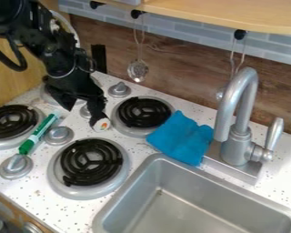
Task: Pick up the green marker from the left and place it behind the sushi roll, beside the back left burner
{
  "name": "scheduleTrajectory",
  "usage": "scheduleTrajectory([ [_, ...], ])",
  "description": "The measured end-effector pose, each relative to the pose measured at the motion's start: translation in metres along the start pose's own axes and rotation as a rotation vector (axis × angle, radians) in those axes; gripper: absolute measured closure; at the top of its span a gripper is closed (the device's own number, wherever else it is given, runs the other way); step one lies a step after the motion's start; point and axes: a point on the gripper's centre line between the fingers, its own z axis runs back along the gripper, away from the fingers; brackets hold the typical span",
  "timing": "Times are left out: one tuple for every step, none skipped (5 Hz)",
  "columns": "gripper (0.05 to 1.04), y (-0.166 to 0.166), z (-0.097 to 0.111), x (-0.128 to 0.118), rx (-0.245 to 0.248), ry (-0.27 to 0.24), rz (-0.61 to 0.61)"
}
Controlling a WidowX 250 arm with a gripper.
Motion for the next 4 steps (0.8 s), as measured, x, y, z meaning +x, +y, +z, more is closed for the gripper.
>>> scheduleTrajectory([
  [0.082,0.001,-0.006,-0.007,-0.003,0.027,0.008],
  [0.082,0.029,-0.006,-0.017,0.082,0.048,0.077],
  [0.082,0.052,-0.004,-0.029,0.151,0.066,0.125],
  [0.082,0.079,0.000,-0.047,0.206,0.099,0.183],
])
